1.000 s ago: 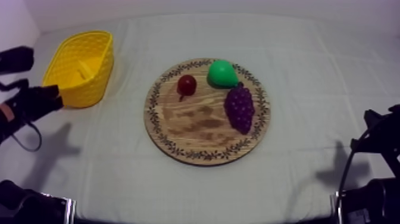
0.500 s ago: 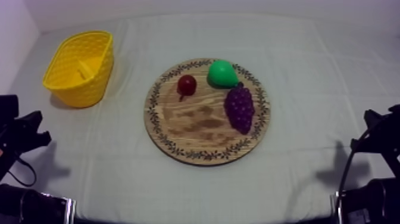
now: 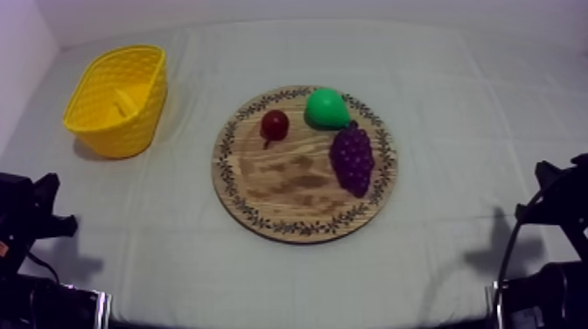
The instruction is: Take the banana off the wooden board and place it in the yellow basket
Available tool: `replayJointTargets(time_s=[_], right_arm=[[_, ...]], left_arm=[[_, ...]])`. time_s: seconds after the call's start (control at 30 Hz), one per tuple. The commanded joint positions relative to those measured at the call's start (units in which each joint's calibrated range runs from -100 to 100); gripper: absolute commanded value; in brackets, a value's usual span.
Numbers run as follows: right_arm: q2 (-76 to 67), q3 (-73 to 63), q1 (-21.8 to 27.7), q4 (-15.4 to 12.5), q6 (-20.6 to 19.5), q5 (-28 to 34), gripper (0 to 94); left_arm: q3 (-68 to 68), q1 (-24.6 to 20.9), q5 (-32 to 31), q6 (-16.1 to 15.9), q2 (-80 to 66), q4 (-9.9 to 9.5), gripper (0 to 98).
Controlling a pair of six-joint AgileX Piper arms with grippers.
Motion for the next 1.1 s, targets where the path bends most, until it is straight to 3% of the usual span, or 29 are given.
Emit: replayJointTargets(time_s=[0.0, 0.1, 0.2, 0.3, 1.07], right_arm=[[-0.02, 0.02, -0.01, 0.01, 0.00, 0.04, 0.3], [-0.02, 0.02, -0.01, 0.01, 0.02, 0.04, 0.3], [-0.02, 0.02, -0.01, 0.01, 0.01, 0.04, 0.3], [-0.02, 0.02, -0.01, 0.01, 0.02, 0.04, 0.3], [-0.02, 0.02, -0.01, 0.01, 0.00, 0.04, 0.3]], left_arm=[[-0.25, 0.26, 0.88, 0.98, -0.05, -0.06, 0.1], [0.01, 0.43, 0.27, 6.94, -0.18, -0.45, 0.1], [2.09, 0.43, -6.45, 14.42, -0.23, -2.08, 0.1], [3.05, 0.38, -10.24, 17.30, -0.24, -2.79, 0.1], [3.54, 0.35, -12.22, 16.09, -0.25, -3.16, 0.1]])
